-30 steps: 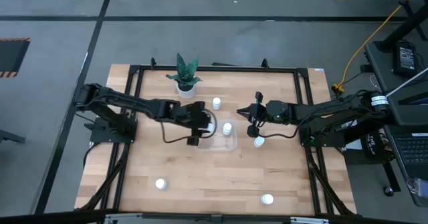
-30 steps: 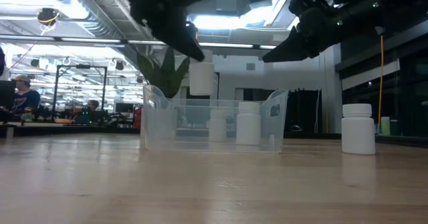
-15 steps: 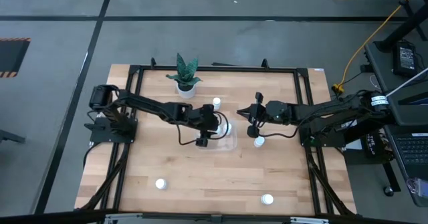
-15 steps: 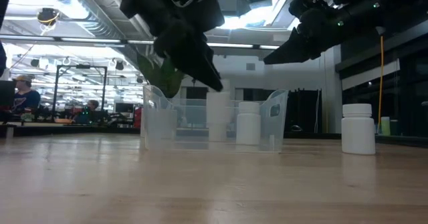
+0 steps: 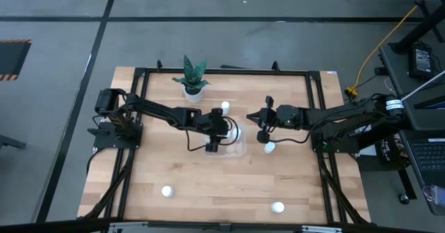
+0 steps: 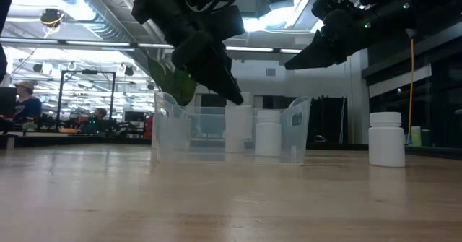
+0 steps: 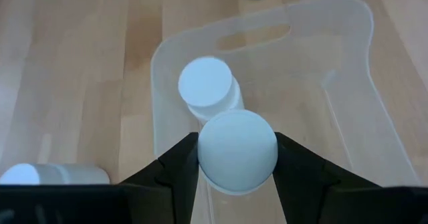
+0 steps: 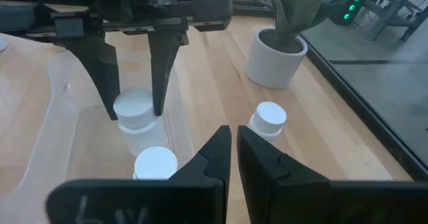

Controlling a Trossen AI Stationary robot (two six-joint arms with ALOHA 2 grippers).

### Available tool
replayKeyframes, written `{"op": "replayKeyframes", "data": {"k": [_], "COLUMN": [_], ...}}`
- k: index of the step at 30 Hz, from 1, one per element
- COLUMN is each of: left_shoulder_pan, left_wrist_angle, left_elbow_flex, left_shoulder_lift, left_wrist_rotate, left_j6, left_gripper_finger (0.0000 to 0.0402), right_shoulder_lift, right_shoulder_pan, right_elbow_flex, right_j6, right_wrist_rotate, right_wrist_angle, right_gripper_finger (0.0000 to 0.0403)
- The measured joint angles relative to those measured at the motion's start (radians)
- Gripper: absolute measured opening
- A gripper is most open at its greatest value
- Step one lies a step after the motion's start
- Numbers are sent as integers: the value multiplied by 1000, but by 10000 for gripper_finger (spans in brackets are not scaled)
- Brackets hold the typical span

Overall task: Pick and place pill bottles into a basket
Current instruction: Put the white medicine bottle into the transparent bin

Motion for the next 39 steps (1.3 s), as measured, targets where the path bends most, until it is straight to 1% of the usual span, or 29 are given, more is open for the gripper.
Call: {"op": "replayKeyframes", "data": {"k": [10,21,29,39], "left_shoulder_pan": [0,5,5,5], "left_wrist_angle": [23,16,16,16], "left_elbow_flex": [-1,0,0,0], "left_shoulder_lift": [46,49,49,49], "left_wrist_rotate": [-9,-32,-32,-39], "left_j6": [-2,3,4,9], "left_gripper_finger": [156,156,200,208], "right_shoulder_lift": [0,0,0,0], "right_shoulder_pan": [0,0,0,0], "right_elbow_flex": [0,0,0,0], "right_j6": [1,4,4,19], "right_wrist_rotate": [0,0,0,0], "right_wrist_angle": [-4,-8,-9,-9], "right_gripper_finger": [32,32,32,32]}}
